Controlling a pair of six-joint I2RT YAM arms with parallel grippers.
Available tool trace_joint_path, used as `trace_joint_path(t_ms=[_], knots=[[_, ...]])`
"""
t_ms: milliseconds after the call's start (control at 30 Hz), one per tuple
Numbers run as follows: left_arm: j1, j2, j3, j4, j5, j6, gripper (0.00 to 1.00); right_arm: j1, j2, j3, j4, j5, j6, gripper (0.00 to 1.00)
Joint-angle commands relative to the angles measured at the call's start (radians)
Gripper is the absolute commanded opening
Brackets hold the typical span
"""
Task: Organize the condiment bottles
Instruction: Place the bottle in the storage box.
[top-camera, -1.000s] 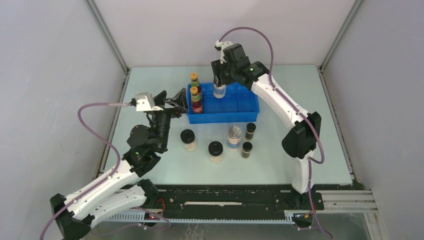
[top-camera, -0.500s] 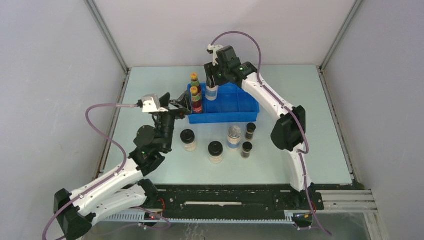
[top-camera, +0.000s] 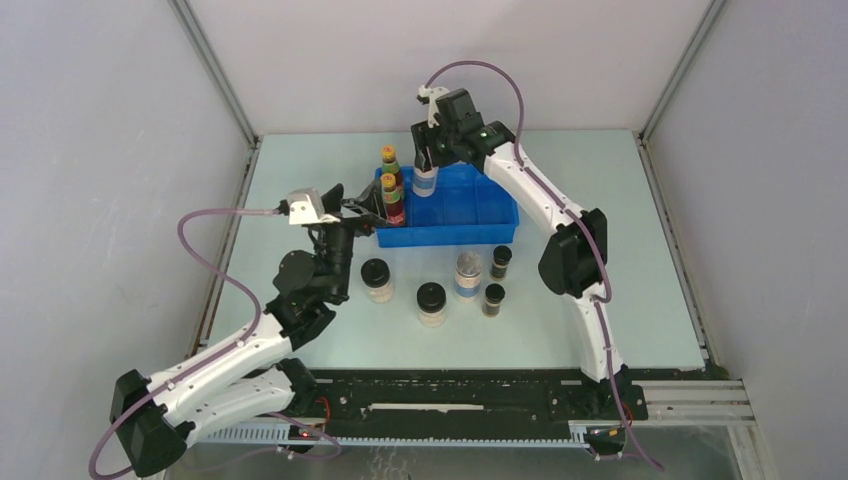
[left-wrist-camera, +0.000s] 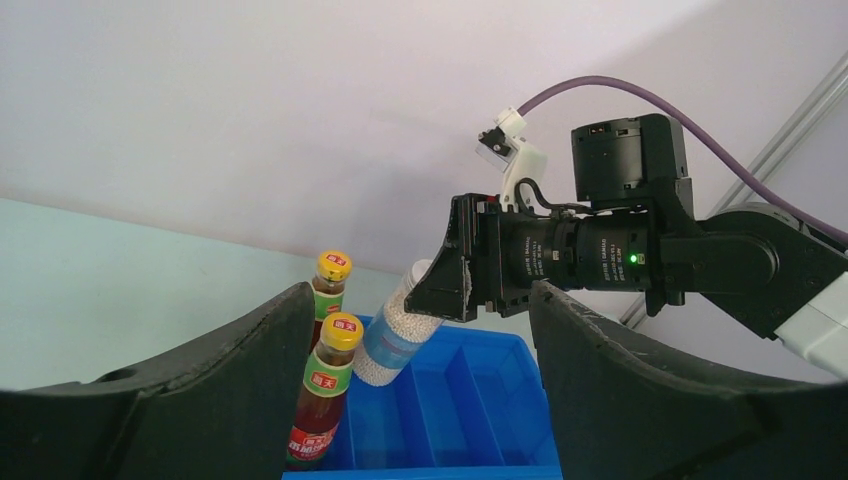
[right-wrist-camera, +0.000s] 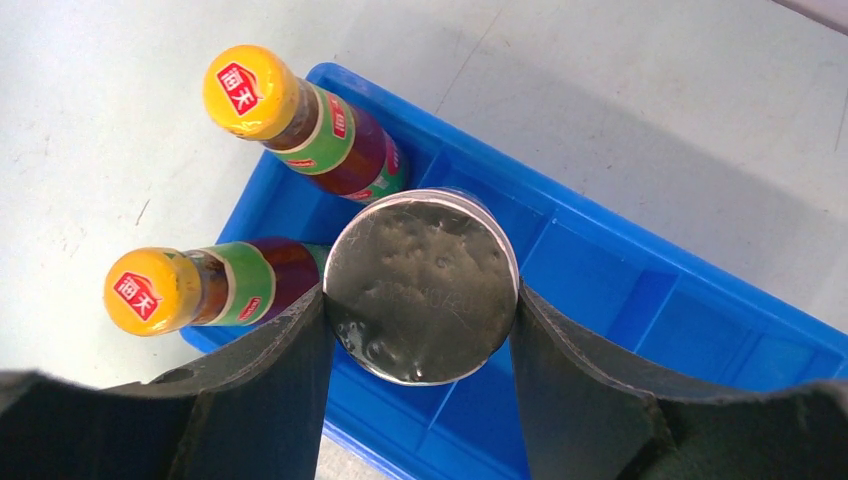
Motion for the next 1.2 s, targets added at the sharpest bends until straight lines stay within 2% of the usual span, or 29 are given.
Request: trace_joint_path(t_ms=[0,1167], knots=[[-0.003,0.017,-0.031,0.058,-0.019,0.011,0.83,-0.013,-0.005,0.064,0.072,-0.016,-0.028,0.0],[0.014,0.072,-0.057,0.109,-0.025,-0.007,0.84,-0.032,0.113,0.101,0.077,-0.052,-0.043,0.0]])
